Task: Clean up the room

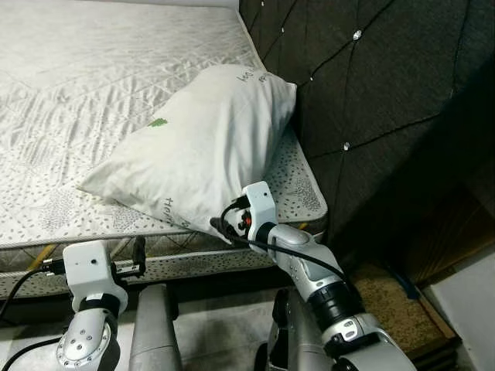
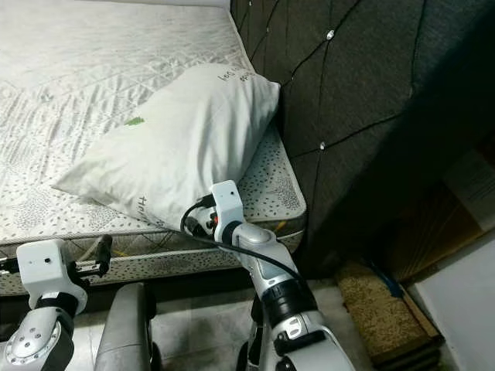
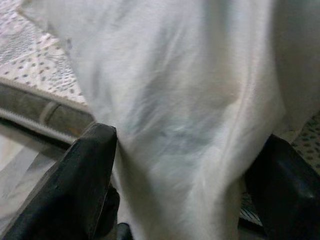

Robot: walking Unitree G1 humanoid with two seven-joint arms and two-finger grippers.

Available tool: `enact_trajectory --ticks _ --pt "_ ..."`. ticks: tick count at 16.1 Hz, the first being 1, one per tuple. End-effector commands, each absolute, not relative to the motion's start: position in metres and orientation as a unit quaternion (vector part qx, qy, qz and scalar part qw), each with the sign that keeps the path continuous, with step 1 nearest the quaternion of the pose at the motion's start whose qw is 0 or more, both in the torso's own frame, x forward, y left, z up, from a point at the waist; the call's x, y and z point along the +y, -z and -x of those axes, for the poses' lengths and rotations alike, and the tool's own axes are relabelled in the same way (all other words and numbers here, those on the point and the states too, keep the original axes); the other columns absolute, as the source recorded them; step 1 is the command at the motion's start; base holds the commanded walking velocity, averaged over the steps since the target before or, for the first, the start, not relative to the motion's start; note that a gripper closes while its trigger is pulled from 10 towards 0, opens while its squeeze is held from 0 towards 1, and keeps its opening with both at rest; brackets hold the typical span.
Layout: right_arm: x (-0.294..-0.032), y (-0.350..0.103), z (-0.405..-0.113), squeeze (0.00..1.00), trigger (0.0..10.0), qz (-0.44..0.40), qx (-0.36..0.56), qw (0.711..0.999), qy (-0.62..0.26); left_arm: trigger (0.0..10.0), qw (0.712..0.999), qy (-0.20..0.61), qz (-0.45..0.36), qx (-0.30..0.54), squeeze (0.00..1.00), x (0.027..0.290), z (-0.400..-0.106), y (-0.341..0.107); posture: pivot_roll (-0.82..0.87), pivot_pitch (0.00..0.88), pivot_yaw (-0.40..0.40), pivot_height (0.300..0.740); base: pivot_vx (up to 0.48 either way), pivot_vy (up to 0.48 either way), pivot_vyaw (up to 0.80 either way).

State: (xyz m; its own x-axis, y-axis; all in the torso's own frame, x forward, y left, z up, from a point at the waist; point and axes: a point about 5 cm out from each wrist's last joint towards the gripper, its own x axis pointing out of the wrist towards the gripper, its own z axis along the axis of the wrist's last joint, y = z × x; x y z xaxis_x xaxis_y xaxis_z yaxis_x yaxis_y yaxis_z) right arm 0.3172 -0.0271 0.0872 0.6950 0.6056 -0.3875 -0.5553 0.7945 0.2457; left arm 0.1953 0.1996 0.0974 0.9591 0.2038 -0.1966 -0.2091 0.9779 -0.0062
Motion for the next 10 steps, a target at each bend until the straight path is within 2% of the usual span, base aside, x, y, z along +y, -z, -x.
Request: enact_trajectory --ticks 1,6,8,10 --pt "-0.024 -0.089 -0.32 0.0 0.0 -0.08 0.231 0.922 -0.299 10.0 0.989 -0.104 0.01 0.1 0.0 0.198 -0.196 -0.098 0.1 0.106 -0.126 0.563 0.0 0.0 0.0" --pt "-0.001 -0.098 -0.323 0.0 0.0 -0.115 0.217 0.922 -0.3 10.0 0.989 -0.105 0.008 0.101 0.0 0.198 -0.199 -0.094 0.09 0.064 -0.121 0.563 0.0 0.0 0.0" --pt "-0.007 -0.102 -0.333 0.0 0.0 -0.137 0.215 0.923 -0.287 10.0 0.99 -0.099 0.009 0.097 0.0 0.195 -0.207 -0.095 0.09 0.055 -0.122 0.563 0.0 0.0 0.0" --pt "-0.02 -0.1 -0.341 0.0 0.0 -0.115 0.216 0.933 -0.264 10.0 0.991 -0.099 0.008 0.095 0.0 0.196 -0.212 -0.094 0.08 0.047 -0.119 0.563 0.0 0.0 0.0"
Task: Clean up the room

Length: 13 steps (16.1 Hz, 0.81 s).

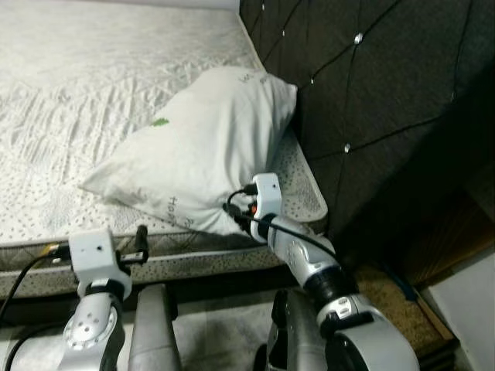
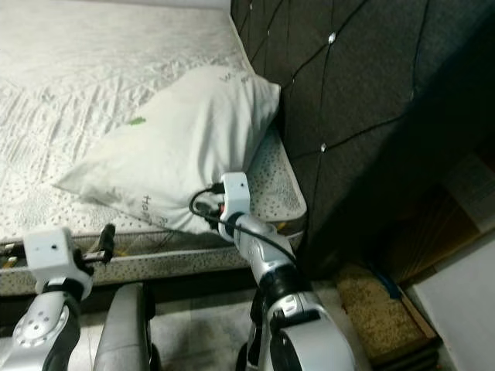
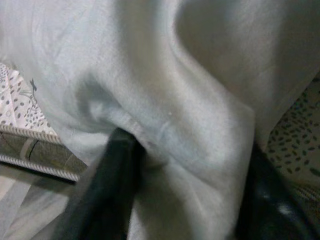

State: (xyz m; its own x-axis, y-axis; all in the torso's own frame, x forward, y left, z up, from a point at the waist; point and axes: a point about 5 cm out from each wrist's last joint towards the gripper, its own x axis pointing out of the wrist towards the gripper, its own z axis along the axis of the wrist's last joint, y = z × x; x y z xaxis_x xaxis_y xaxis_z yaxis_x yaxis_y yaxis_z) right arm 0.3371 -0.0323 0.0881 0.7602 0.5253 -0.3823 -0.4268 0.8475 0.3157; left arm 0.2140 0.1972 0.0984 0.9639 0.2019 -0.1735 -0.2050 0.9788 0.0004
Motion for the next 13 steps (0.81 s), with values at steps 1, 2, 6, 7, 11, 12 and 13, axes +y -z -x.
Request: enact_trajectory --ticks 1,2,6,7,11,12,13 --pt "-0.026 -0.101 -0.345 0.0 0.0 -0.115 0.213 0.936 -0.256 10.0 0.991 -0.1 0.008 0.092 0.0 0.197 -0.215 -0.095 0.08 0.039 -0.118 0.563 0.0 0.0 0.0" --pt "-0.03 -0.102 -0.348 0.0 0.0 -0.113 0.211 0.938 -0.249 10.0 0.99 -0.097 0.021 0.096 0.0 0.197 -0.216 -0.094 0.08 0.031 -0.109 0.563 0.0 0.0 0.0" --pt "-0.038 -0.103 -0.355 0.0 0.0 -0.109 0.199 0.945 -0.234 10.0 0.992 -0.086 0.025 0.087 0.0 0.188 -0.223 -0.092 0.09 0.0 -0.108 0.563 0.0 0.0 0.0" --pt "-0.039 -0.103 -0.356 0.0 0.0 -0.108 0.199 0.946 -0.231 10.0 0.992 -0.087 0.024 0.085 0.0 0.188 -0.224 -0.093 0.09 0.0 -0.109 0.563 0.0 0.0 0.0" --pt "-0.08 -0.134 -0.385 0.0 0.0 -0.074 0.125 0.979 -0.144 10.0 0.992 -0.098 0.021 0.075 0.0 0.193 -0.233 -0.093 0.07 0.0 -0.1 0.563 0.0 0.0 0.0" --pt "-0.091 -0.144 -0.391 0.0 0.0 -0.06 0.105 0.985 -0.122 10.0 0.992 -0.097 0.02 0.075 0.0 0.193 -0.233 -0.093 0.07 0.0 -0.096 0.563 0.0 0.0 0.0" --pt "-0.109 -0.169 -0.402 0.0 0.0 -0.032 0.055 0.994 -0.09 10.0 0.993 -0.093 0.019 0.073 0.0 0.19 -0.234 -0.093 0.07 0.0 -0.094 0.563 0.0 0.0 0.0"
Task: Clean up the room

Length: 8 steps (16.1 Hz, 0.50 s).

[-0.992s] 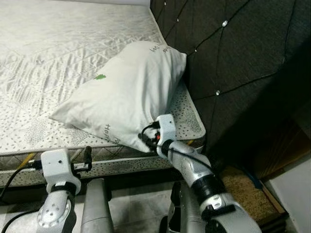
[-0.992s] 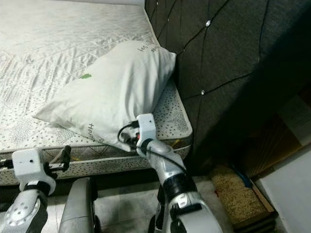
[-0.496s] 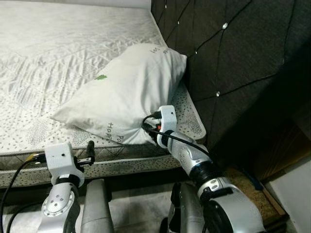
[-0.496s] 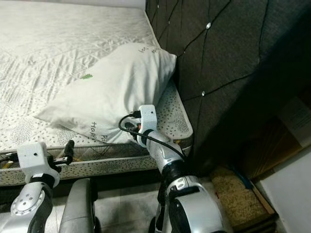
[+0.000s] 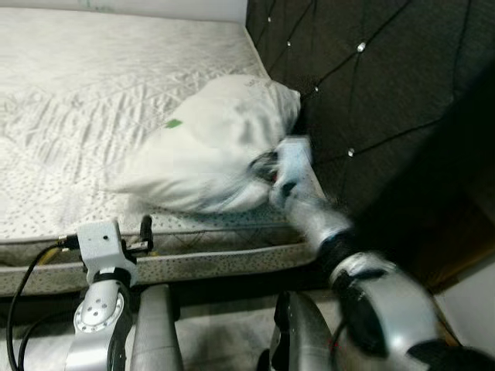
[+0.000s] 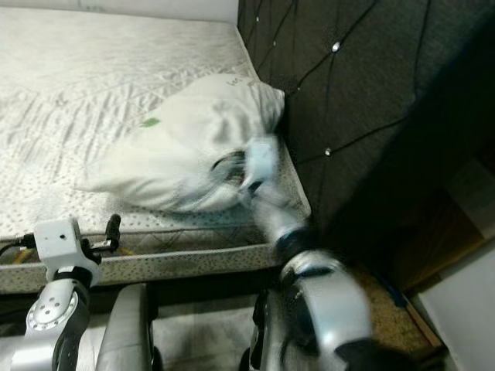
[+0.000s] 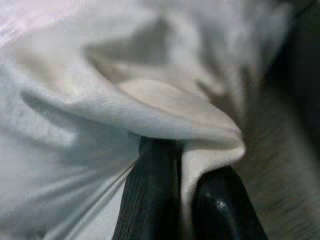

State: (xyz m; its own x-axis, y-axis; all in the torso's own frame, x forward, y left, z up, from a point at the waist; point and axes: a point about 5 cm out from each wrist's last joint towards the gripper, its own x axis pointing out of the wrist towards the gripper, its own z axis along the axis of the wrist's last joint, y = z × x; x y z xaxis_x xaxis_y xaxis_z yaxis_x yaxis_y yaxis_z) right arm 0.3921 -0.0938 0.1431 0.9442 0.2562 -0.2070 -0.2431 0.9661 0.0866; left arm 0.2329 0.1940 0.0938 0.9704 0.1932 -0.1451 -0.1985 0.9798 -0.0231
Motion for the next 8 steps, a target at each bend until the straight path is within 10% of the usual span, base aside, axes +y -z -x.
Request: enact_trajectory --ticks 1,8 --pt "-0.124 -0.19 -0.409 0.0 0.0 -0.01 0.017 0.998 -0.067 10.0 0.994 -0.087 0.019 0.07 0.0 0.187 -0.237 -0.092 0.05 0.0 -0.095 0.563 0.0 0.0 0.0" --pt "-0.212 -0.207 -0.41 0.0 0.0 0.048 0.006 0.997 0.053 10.0 0.994 -0.089 0.025 0.058 0.0 0.184 -0.249 -0.092 0.04 0.0 -0.097 0.563 0.0 0.0 0.0"
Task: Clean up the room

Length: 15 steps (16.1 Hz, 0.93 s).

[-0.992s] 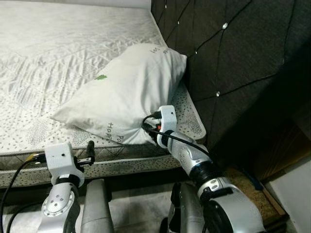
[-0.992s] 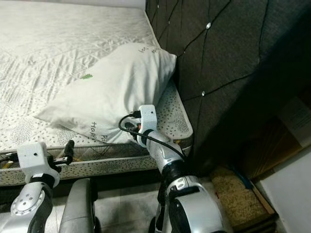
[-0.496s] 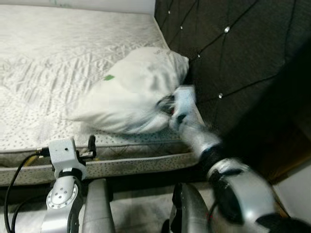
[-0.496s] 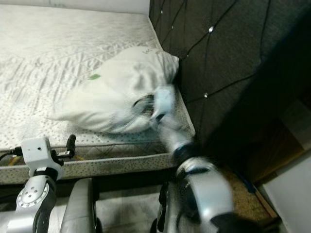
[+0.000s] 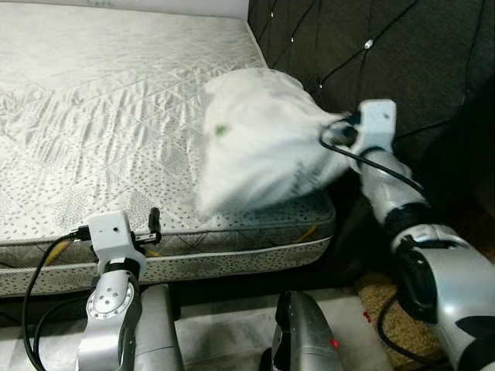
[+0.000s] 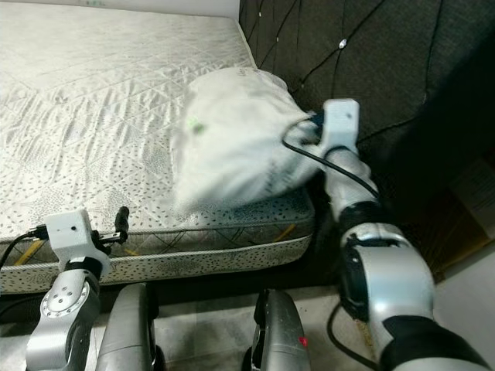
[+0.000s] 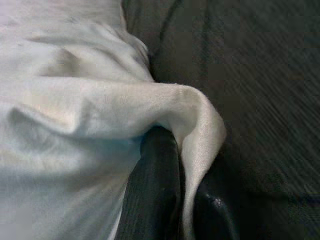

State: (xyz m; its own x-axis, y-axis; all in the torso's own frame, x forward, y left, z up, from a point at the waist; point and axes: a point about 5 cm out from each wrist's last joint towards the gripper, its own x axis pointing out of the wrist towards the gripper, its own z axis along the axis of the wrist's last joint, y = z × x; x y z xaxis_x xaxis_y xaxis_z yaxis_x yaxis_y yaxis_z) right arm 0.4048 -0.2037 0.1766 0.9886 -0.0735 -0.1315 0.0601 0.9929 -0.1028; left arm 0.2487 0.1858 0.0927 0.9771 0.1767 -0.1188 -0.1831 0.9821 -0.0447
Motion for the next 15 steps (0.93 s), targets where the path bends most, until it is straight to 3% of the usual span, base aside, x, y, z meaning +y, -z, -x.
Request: enact_trajectory --ticks 1,2,3,5,9,11,15 --pt "-0.217 -0.205 -0.408 0.0 0.0 0.052 0.011 0.997 0.057 10.0 0.994 -0.088 0.025 0.058 0.0 0.184 -0.25 -0.092 0.03 0.0 -0.097 0.563 0.0 0.0 0.0" --pt "-0.218 -0.195 -0.406 0.0 0.0 0.059 0.025 0.997 0.048 10.0 0.994 -0.086 0.024 0.057 0.0 0.183 -0.251 -0.092 0.03 0.0 -0.097 0.563 0.0 0.0 0.0" --pt "-0.198 -0.15 -0.393 0.0 0.0 0.062 0.087 0.994 -0.02 10.0 0.995 -0.083 0.023 0.056 0.0 0.181 -0.254 -0.091 0.02 0.0 -0.11 0.563 0.0 0.0 0.0" --pt "-0.182 -0.123 -0.383 0.0 0.0 0.061 0.118 0.989 -0.064 10.0 0.995 -0.082 0.023 0.055 0.0 0.18 -0.255 -0.091 0.02 0.0 -0.117 0.563 0.0 0.0 0.0" --pt "-0.166 -0.104 -0.374 0.0 0.0 0.058 0.149 0.981 -0.11 10.0 0.995 -0.081 0.023 0.057 0.0 0.181 -0.256 -0.089 0.02 0.0 -0.105 0.563 0.0 0.0 0.0" --pt "-0.178 -0.119 -0.382 0.0 0.0 0.066 0.134 0.985 -0.09 10.0 0.995 -0.08 0.02 0.056 0.0 0.182 -0.257 -0.09 0.01 0.0 -0.095 0.563 0.0 0.0 0.0" --pt "-0.246 -0.18 -0.396 0.0 0.0 0.117 0.082 0.989 0.035 10.0 0.995 -0.083 0.017 0.055 0.0 0.183 -0.259 -0.091 0.02 0.0 -0.089 0.563 0.0 0.0 0.0"
